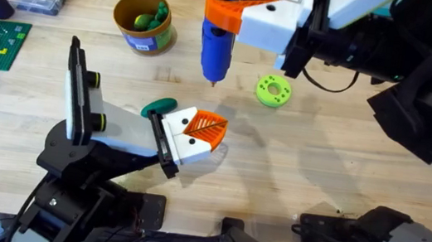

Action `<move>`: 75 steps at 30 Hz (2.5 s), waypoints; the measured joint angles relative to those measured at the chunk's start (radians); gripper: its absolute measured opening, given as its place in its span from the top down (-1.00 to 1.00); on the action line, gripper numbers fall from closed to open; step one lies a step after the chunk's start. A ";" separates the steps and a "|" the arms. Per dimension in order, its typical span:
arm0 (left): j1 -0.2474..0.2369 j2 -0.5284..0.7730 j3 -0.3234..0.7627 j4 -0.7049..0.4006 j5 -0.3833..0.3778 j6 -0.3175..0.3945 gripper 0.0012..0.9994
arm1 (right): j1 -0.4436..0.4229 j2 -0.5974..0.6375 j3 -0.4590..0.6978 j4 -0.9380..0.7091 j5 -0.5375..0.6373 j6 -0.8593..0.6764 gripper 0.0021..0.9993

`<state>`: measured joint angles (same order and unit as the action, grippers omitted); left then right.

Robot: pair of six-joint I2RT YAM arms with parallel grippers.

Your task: Pick up the gripper from the table and insert it into the empty holder that is missing its gripper. Then pick up a screw, insert it into the mounting hole, and use the screwdriver to tighten it. Finally, clean up the table by picking up the vegetable and placing it into the bucket.

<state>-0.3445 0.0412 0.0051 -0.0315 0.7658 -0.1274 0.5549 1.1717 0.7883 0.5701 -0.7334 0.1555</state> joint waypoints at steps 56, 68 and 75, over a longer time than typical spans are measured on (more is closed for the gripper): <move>0.000 0.000 0.000 -0.025 -0.008 -0.001 0.98 | -0.497 0.279 -0.013 -0.606 0.792 -1.084 0.91; 0.000 0.000 0.000 -0.025 -0.008 -0.001 0.98 | -0.497 0.299 -0.013 -0.731 0.797 -1.107 0.91; 0.000 0.000 0.000 -0.025 -0.008 -0.001 0.97 | -0.497 0.299 -0.013 -0.733 0.797 -1.107 0.91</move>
<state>-0.3443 0.0410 0.0051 -0.0566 0.7574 -0.1284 0.0577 1.4704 0.7750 -0.1624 0.0639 -0.9516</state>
